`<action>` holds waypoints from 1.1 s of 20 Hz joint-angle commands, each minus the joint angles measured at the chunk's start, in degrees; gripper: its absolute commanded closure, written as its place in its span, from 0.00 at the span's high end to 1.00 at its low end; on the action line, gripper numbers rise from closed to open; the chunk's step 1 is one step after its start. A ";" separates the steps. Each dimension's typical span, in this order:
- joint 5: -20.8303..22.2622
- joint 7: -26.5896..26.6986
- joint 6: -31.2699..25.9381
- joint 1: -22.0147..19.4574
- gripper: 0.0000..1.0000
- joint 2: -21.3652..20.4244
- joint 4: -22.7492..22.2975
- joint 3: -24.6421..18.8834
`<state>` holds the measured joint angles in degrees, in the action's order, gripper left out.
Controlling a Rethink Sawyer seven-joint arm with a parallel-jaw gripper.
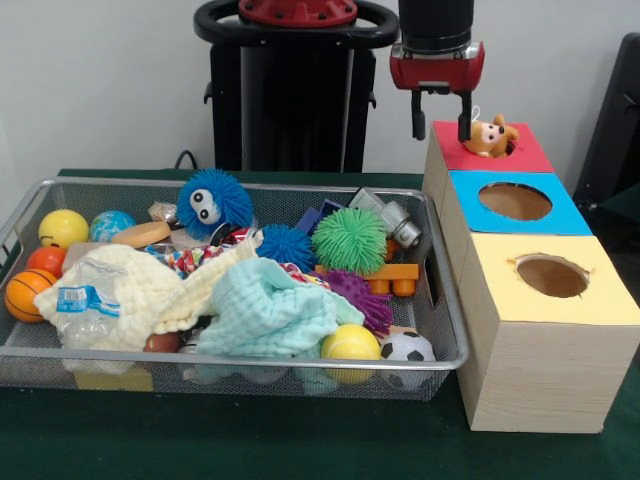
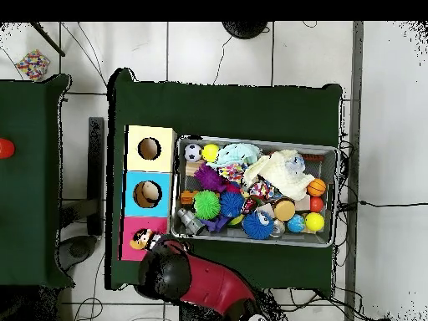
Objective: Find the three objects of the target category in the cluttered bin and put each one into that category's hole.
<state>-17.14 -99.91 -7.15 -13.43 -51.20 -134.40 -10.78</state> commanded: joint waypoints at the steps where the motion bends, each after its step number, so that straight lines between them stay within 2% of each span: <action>1: -5.08 -15.32 -4.64 -0.29 1.00 -0.41 -1.90 -4.84; 5: -6.10 -14.75 -7.34 0.91 1.00 -1.22 -1.71 -3.76; 8: -6.90 -14.75 -6.67 0.74 1.00 -1.53 -2.73 -4.70; 12: -8.22 -14.82 -5.03 -0.50 1.00 -0.81 -4.00 -7.03; 18: -9.76 -15.82 -1.32 -4.05 1.00 -0.29 -6.72 -12.78; 22: -9.25 -16.44 1.13 -4.76 1.00 0.99 -7.02 -14.10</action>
<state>-23.22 -100.06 -8.78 -16.21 -52.77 -139.00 -16.50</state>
